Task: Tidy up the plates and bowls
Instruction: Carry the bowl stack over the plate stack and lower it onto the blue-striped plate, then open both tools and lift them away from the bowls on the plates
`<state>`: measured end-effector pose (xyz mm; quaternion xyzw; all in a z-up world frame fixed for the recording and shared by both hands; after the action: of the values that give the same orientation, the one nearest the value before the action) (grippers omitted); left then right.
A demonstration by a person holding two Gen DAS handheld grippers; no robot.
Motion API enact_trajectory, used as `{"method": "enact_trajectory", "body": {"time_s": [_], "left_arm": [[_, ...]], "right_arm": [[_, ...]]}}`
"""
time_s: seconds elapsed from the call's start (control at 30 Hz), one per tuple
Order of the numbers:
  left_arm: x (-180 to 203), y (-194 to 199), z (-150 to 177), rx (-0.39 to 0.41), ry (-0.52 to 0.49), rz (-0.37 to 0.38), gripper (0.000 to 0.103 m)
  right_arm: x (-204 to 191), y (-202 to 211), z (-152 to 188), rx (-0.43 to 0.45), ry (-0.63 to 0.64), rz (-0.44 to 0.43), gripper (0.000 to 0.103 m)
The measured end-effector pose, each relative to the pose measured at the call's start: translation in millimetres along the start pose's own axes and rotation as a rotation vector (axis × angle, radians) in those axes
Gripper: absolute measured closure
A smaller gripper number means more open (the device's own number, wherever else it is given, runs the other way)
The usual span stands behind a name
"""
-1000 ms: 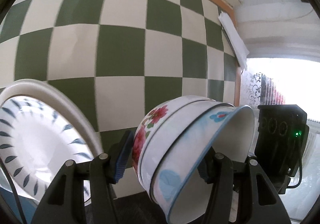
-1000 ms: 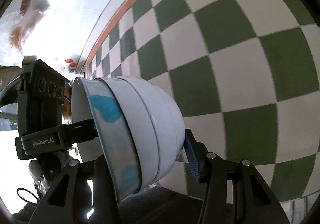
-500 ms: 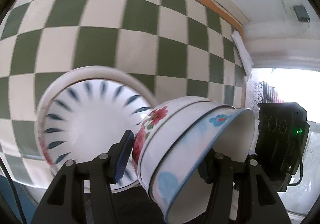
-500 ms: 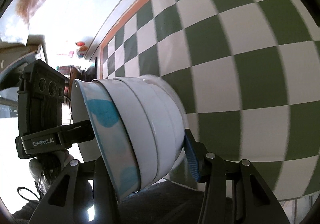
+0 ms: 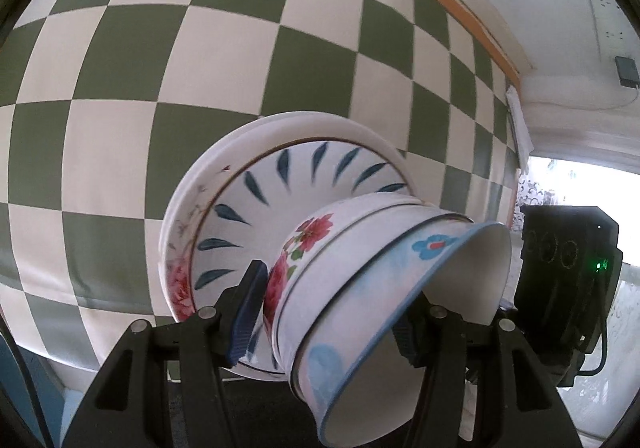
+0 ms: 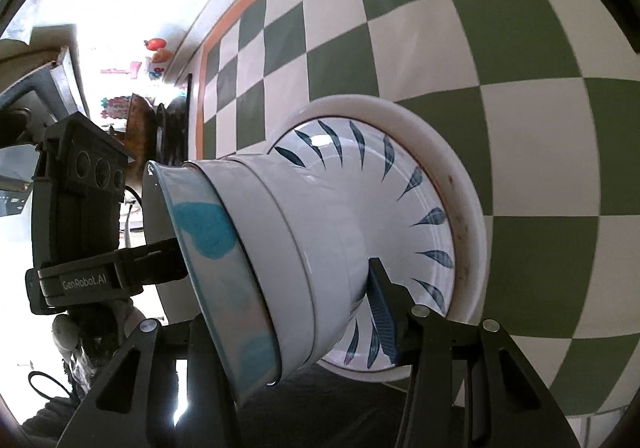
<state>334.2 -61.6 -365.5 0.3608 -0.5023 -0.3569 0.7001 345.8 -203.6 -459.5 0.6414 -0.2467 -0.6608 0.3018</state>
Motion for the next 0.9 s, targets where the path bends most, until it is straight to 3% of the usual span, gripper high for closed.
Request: {"method": "enact_trajectory", "body": {"time_s": [0.67, 0.9], "left_arm": [[-10, -9, -6, -0.025, 0.010, 0.008, 0.050], [-9, 7, -2, 0.024, -0.009, -0.035, 0.050]], "right_arm": [[10, -13, -7, -0.045, -0.046, 0.018, 0.054], [1, -16, -8, -0.049, -0.044, 0.062, 0.051]]}}
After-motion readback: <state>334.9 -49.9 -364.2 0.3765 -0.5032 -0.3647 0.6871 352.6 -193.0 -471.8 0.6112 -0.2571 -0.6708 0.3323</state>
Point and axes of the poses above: each gripper's, at about its wrist camera, not at the fingertips, and y roughly against the way its jaws point, x to its right, z to its underside, the point moved 1 cm from there along -y, roughly the way its jaws point, and after that the axes turned 4 degrees about y, right-handed, at the moved point
